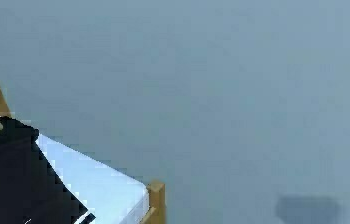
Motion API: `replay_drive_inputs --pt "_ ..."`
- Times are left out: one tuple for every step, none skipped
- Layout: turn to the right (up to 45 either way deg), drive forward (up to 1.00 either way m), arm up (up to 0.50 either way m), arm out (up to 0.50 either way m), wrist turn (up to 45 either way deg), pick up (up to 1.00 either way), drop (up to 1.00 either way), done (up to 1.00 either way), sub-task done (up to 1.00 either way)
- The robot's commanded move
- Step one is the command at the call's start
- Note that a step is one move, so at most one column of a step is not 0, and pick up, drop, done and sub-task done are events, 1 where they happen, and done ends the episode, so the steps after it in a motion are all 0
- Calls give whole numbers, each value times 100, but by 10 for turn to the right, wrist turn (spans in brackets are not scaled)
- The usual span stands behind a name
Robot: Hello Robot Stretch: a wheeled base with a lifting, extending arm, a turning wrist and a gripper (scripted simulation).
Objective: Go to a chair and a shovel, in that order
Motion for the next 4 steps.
replay_drive_inputs --pt "-450 0 0 0 0 0 0 0 0" --pt "-450 0 0 0 0 0 0 0 0" --pt "-450 0 0 0 0 0 0 0 0" --pt "-150 0 0 0 0 0 0 0 0"
